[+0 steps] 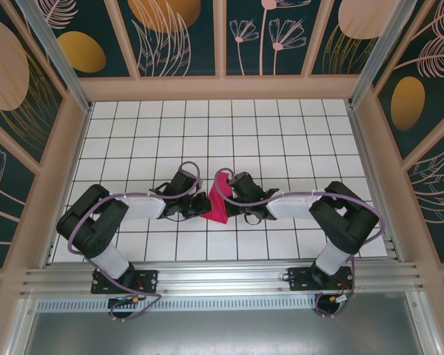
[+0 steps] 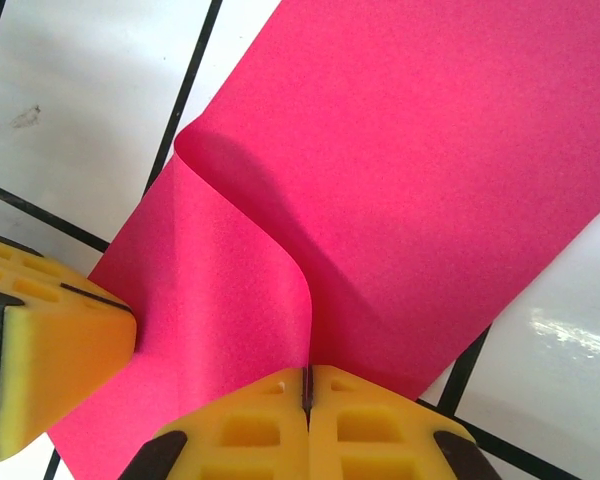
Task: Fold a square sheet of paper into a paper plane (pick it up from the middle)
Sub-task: Second fold the triangle at the center of the table.
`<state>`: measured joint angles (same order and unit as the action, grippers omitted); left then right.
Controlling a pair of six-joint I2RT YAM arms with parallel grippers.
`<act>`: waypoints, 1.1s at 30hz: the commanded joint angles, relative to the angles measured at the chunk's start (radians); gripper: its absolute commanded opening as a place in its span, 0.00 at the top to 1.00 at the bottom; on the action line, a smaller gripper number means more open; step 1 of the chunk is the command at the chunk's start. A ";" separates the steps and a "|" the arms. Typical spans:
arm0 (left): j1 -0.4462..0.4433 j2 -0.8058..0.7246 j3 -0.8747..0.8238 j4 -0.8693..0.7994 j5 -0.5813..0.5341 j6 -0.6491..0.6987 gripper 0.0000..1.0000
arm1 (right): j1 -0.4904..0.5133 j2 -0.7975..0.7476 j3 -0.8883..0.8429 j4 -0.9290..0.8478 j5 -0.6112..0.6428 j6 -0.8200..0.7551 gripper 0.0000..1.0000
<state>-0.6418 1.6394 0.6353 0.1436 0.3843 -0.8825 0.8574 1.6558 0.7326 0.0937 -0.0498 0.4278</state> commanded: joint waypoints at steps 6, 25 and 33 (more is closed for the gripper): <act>0.001 0.020 0.005 -0.067 -0.039 0.024 0.93 | 0.011 0.006 -0.008 -0.012 0.022 0.023 1.00; 0.001 0.008 0.007 -0.068 -0.045 0.024 0.91 | 0.011 0.047 -0.009 -0.029 0.025 0.037 0.99; 0.001 -0.014 0.012 -0.063 -0.046 0.013 0.88 | 0.011 0.047 -0.010 -0.043 0.032 0.038 1.00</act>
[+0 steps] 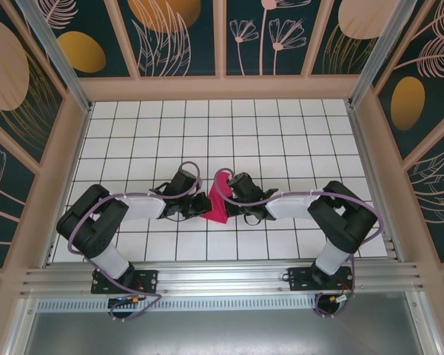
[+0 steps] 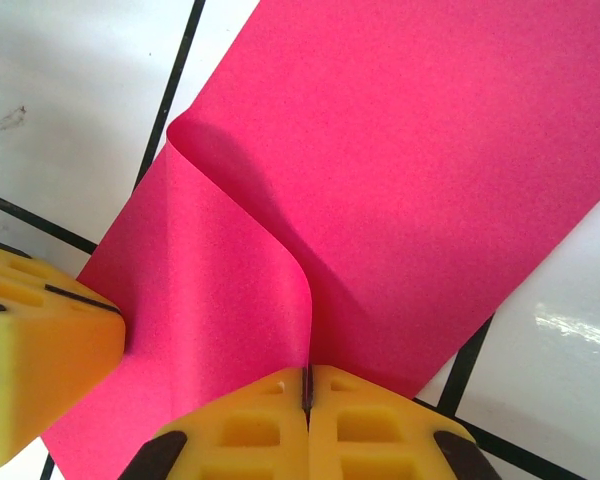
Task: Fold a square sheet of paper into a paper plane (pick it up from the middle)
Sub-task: Second fold the triangle at the center of the table.
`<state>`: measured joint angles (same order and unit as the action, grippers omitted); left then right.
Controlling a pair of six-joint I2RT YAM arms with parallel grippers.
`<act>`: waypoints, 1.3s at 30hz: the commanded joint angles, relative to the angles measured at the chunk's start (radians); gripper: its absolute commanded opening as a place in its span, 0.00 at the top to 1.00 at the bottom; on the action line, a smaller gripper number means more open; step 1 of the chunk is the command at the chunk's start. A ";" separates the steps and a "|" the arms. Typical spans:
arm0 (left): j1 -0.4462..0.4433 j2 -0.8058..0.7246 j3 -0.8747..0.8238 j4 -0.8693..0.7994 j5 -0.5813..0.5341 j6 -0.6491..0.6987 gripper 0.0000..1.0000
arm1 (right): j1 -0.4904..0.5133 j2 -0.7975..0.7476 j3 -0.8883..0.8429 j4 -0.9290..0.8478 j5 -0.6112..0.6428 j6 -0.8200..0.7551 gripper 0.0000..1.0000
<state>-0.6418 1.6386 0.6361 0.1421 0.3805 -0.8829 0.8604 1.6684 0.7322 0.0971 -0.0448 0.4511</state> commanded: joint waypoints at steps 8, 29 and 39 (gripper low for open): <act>0.001 -0.117 0.021 -0.053 -0.091 -0.009 0.83 | 0.008 0.040 -0.007 -0.060 0.028 0.018 1.00; 0.001 0.031 0.133 0.145 -0.022 -0.165 0.89 | 0.008 0.035 -0.024 -0.031 0.018 0.025 1.00; 0.001 0.125 0.163 0.095 -0.004 -0.150 0.89 | 0.008 0.046 -0.020 -0.024 0.019 0.025 1.00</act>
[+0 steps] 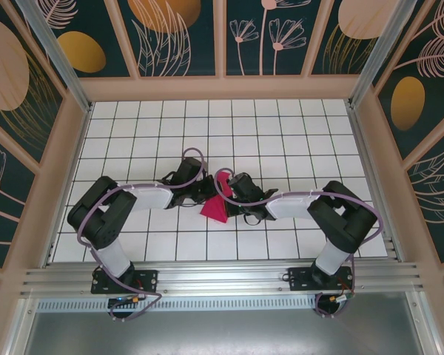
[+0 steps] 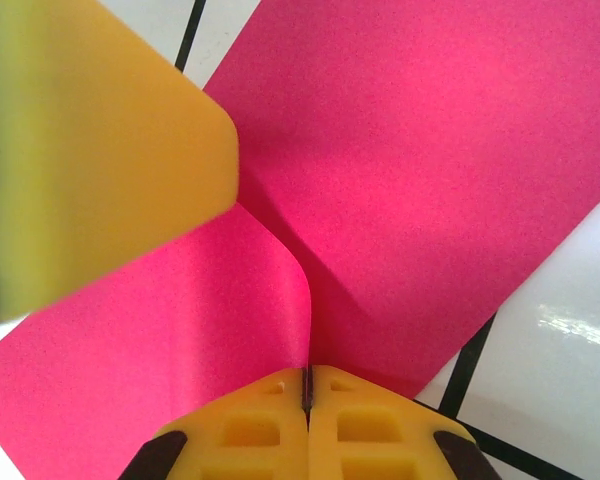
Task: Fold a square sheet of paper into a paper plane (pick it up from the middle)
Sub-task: Second fold the triangle at the center of the table.
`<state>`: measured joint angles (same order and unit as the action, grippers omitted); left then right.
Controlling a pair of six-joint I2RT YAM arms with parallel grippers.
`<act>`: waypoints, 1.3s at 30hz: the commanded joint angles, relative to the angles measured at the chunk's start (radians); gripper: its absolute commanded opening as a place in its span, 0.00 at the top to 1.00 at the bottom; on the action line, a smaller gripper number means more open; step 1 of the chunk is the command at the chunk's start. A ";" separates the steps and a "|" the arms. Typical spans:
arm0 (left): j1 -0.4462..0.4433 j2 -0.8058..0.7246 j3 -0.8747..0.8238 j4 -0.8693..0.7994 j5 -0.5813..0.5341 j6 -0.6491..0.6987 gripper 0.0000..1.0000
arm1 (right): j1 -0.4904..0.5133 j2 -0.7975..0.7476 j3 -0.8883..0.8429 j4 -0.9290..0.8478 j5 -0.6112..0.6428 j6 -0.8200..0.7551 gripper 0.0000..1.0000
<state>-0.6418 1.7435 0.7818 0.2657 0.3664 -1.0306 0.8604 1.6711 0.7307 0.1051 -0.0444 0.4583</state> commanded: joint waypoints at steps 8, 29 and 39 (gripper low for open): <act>0.002 0.031 -0.011 -0.040 -0.008 0.012 0.89 | 0.008 0.052 -0.014 -0.030 0.008 0.015 1.00; 0.001 0.056 -0.077 -0.030 -0.084 0.036 0.91 | 0.008 -0.011 0.058 -0.101 0.008 0.023 0.76; 0.002 0.062 -0.074 -0.028 -0.075 0.044 0.91 | -0.020 -0.241 -0.003 -0.062 -0.088 0.108 0.69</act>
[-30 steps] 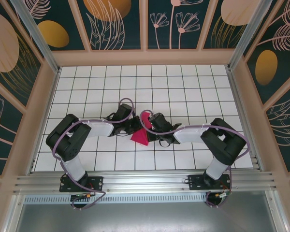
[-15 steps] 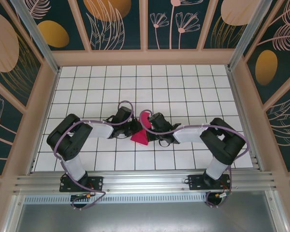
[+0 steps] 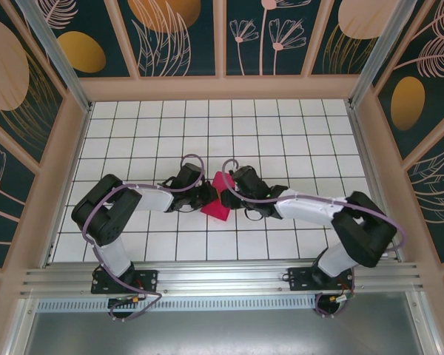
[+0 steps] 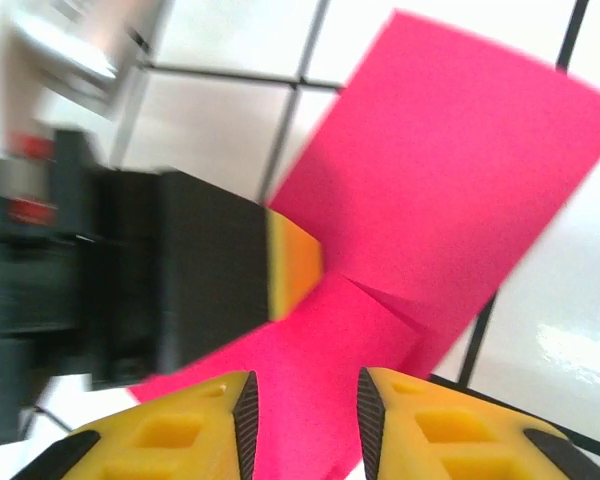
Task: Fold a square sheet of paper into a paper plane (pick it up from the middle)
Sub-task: Second fold the triangle at the center of the table.
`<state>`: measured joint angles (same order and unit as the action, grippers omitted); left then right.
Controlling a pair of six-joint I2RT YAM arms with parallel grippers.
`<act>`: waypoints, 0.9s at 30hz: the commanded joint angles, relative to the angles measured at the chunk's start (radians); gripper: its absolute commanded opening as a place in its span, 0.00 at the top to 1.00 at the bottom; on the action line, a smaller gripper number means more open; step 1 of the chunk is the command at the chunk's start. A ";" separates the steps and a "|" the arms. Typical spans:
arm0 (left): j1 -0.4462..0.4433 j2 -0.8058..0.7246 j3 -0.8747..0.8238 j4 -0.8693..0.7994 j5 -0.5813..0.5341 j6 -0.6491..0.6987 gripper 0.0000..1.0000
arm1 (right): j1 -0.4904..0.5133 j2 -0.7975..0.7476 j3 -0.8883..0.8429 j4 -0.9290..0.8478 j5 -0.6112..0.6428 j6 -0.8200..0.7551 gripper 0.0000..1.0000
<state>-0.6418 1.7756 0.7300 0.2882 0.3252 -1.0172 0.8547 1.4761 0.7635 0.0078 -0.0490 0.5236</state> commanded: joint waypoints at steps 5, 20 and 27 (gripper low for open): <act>0.002 0.032 -0.017 -0.048 -0.033 0.032 0.91 | -0.020 -0.011 -0.061 0.121 -0.244 0.103 0.92; 0.002 0.038 -0.017 -0.051 -0.026 0.037 0.91 | -0.041 0.214 0.037 0.057 -0.341 0.139 1.00; 0.001 0.038 -0.016 -0.050 -0.026 0.036 0.91 | -0.050 0.269 0.032 0.032 -0.348 0.149 1.00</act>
<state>-0.6415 1.7756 0.7300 0.2886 0.3283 -1.0065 0.8124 1.7241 0.7834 0.0803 -0.3698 0.6685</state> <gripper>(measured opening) 0.087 0.066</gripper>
